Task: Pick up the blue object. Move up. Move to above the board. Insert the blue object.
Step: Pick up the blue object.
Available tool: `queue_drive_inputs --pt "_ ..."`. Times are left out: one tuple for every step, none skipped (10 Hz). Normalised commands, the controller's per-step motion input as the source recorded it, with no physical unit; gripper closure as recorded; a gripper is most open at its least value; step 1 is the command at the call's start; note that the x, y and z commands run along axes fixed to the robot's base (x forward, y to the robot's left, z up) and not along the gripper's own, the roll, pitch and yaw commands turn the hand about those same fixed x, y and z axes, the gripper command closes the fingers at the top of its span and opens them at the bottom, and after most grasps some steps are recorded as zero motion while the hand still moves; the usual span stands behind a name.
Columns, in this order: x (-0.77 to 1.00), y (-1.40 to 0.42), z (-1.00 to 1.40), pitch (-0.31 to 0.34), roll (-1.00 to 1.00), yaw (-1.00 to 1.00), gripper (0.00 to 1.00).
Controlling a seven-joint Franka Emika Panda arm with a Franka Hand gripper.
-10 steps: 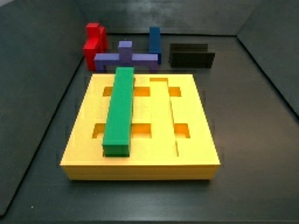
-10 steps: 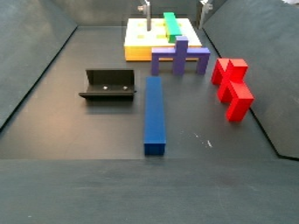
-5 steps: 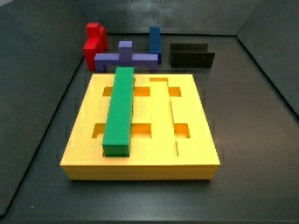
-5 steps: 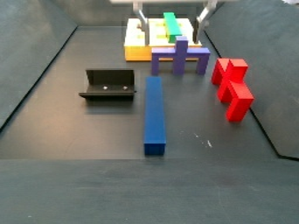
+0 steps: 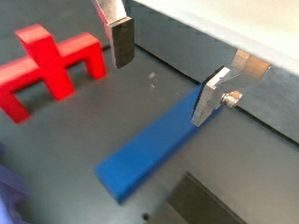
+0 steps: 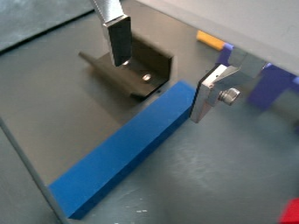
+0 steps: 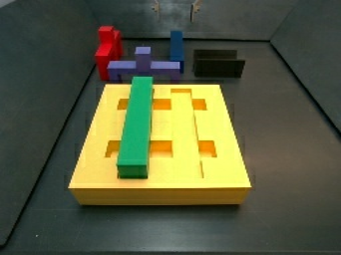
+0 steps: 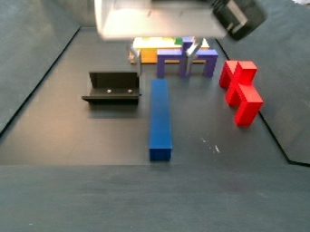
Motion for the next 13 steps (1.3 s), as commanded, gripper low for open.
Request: queue_drive_inputs --pt "0.33 0.24 -0.43 0.094 0.00 0.00 0.00" --pt "-0.01 0.31 -0.27 0.000 -0.10 0.00 0.00" --pt "0.00 0.24 -0.14 0.000 -0.16 0.00 0.00" --pt "0.00 0.15 -0.12 -0.017 -0.18 0.00 0.00" --pt "0.00 0.12 -0.10 0.000 -0.15 0.00 0.00" --pt "0.00 0.09 -0.08 0.000 -0.12 0.00 0.00" --pt "0.00 0.07 -0.08 0.000 -0.12 0.00 0.00" --pt "0.00 0.06 -0.08 0.000 -0.11 0.00 0.00" --pt "0.00 0.07 -0.07 0.000 -0.12 0.00 0.00" --pt "0.00 0.07 -0.08 0.000 -0.12 0.00 0.00" --pt "0.00 0.06 -0.12 0.000 -0.11 0.00 0.00" --pt "0.00 0.06 -0.16 -0.019 -0.12 0.00 0.00" --pt "0.00 0.01 -0.13 -0.004 -0.10 0.00 0.00"
